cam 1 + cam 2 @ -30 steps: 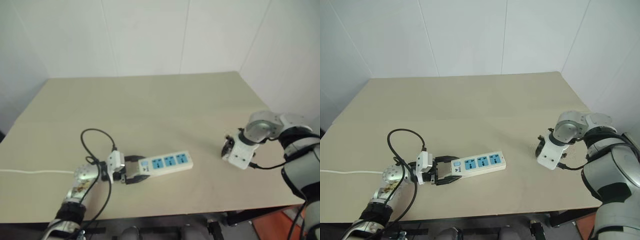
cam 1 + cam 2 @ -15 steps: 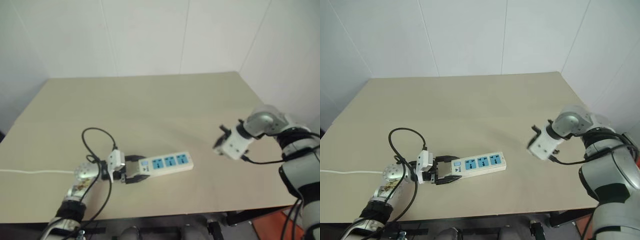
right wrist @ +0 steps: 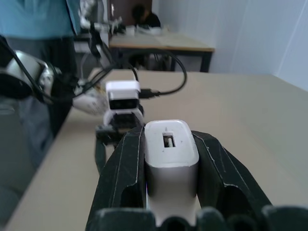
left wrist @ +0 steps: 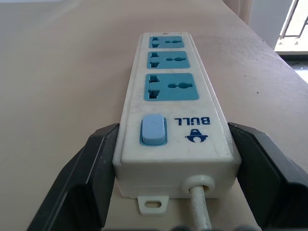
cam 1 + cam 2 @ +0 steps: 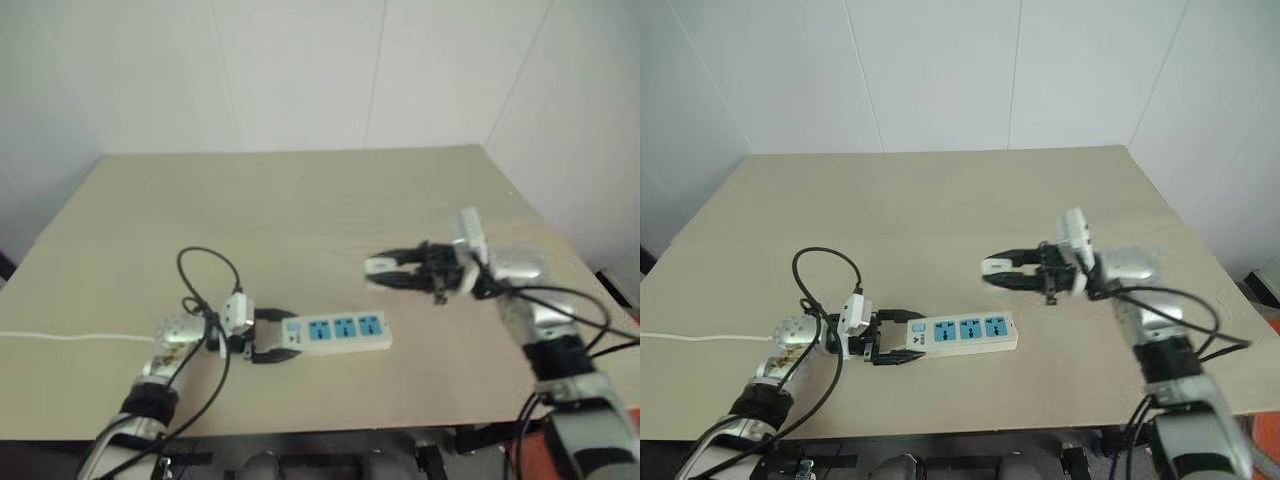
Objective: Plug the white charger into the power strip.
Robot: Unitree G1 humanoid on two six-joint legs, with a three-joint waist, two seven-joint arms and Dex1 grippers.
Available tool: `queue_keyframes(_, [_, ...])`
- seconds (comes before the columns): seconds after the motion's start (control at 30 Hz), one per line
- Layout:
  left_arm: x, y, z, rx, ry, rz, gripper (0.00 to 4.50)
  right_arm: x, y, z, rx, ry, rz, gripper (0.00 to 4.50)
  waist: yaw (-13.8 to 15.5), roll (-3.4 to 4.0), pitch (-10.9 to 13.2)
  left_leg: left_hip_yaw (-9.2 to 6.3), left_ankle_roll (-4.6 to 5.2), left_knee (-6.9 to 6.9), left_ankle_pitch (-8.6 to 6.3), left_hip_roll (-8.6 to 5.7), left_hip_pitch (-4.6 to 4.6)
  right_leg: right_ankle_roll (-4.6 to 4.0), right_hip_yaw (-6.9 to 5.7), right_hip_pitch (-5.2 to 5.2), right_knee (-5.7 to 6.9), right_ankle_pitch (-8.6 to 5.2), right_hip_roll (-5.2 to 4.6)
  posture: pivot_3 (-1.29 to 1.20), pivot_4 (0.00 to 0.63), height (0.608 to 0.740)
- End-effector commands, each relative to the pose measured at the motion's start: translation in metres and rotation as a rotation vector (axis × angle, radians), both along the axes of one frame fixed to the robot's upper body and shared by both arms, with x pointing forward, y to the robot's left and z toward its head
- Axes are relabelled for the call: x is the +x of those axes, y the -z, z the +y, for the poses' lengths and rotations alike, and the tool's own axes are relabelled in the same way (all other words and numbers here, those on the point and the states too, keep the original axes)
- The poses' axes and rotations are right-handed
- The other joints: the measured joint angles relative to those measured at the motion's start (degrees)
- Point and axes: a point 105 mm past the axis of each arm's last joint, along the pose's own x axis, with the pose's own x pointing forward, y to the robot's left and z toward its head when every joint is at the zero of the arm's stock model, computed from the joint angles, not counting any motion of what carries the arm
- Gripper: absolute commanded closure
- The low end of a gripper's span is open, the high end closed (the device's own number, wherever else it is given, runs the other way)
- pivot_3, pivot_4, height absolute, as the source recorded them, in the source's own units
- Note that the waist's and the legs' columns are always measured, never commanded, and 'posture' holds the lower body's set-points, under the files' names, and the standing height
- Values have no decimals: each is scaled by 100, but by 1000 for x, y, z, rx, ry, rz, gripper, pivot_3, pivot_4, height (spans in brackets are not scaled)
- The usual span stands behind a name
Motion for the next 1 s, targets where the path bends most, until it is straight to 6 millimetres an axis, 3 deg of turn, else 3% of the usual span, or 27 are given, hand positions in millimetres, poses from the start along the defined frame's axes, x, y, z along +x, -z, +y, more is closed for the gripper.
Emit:
queue_keyframes(0.03, [-7, 15, 0, 51, 39, 47, 1248, -1, 0, 14, 2, -7, 19, 3347, 2, 0, 0, 0, 0, 2, 0, 0, 0, 1, 0, 0, 0, 0, 0, 0, 150, 740])
queue_keyframes(0.2, [-8, 15, -4, 34, 53, 50, 1248, -5, 17, 35, -38, -71, 54, 3347, 10, 0, 0, -1, 0, -1, 0, 1, -4, 3, -1, -3, -1, -1, 3, 0, 150, 740])
queue_keyframes(0.47, [-9, 15, -4, 27, 61, 56, 1248, -2, 37, 49, -72, -110, 68, 3347, 19, 0, 0, -3, 0, -1, 0, 1, -16, 5, -4, -10, -4, -1, 3, 0, 150, 740])
queue_keyframes(1.0, [-9, 14, -4, 20, 59, 59, 1248, 13, 43, 56, -42, -80, 59, 3347, 14, 0, 0, -4, 0, -2, 0, 1, -17, 5, -4, -11, -5, -1, 4, 0, 150, 740])
